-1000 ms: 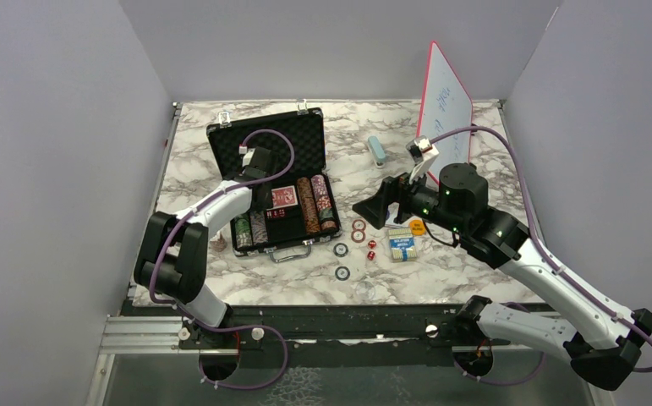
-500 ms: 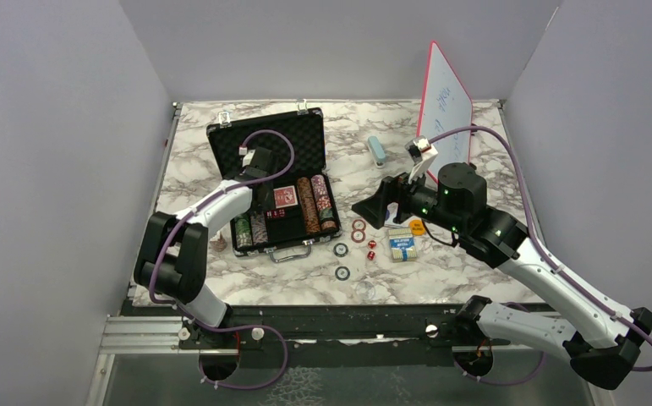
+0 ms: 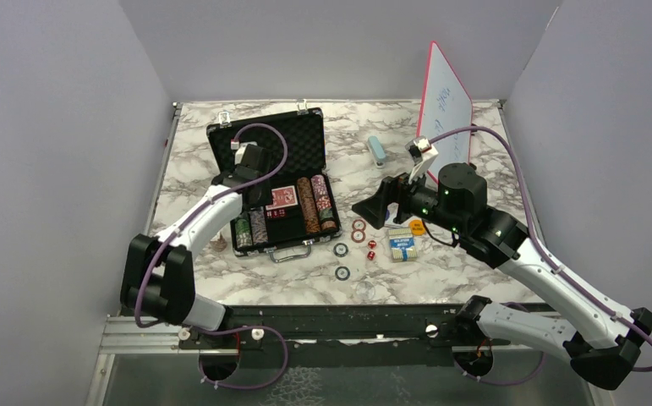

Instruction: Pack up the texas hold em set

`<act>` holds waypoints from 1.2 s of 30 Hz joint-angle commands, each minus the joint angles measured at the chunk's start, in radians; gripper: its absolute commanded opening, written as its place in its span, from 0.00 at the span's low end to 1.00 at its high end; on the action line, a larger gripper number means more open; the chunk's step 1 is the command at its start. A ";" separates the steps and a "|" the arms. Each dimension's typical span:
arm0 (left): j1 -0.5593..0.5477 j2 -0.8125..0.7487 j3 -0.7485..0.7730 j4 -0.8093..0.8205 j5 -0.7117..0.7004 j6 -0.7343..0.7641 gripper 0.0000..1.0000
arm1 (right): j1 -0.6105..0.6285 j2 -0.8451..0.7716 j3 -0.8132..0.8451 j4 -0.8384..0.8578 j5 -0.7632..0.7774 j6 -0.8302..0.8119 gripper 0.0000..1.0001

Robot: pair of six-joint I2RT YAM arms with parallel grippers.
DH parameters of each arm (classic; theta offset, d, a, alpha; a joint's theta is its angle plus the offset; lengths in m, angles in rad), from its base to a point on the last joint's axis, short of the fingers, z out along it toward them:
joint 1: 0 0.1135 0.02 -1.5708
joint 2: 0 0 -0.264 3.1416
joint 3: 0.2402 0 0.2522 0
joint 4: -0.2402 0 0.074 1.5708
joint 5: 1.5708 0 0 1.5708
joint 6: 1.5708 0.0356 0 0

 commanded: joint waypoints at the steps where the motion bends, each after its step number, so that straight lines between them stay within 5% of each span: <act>1: 0.030 -0.115 -0.011 -0.003 -0.065 -0.007 0.65 | 0.001 -0.020 -0.016 0.006 -0.005 0.012 1.00; 7: 0.159 -0.203 -0.097 -0.022 -0.075 -0.066 0.81 | 0.001 -0.031 -0.040 0.024 -0.015 0.022 1.00; 12: 0.328 -0.222 -0.159 -0.046 0.060 -0.088 0.92 | 0.000 -0.036 -0.049 0.023 -0.016 0.019 1.00; 19: 0.373 -0.210 -0.205 -0.109 0.093 -0.160 0.92 | 0.001 -0.033 -0.052 0.028 -0.015 0.017 0.99; 24: 0.385 -0.202 -0.236 -0.093 0.112 -0.193 0.77 | 0.000 -0.052 -0.057 0.038 -0.015 0.029 0.99; 30: 0.385 -0.209 -0.240 -0.073 0.111 -0.158 0.38 | 0.001 -0.045 -0.048 0.021 -0.028 0.034 0.98; 36: 0.385 -0.290 -0.182 -0.116 0.185 -0.103 0.29 | 0.000 -0.022 -0.045 0.045 -0.075 0.032 0.97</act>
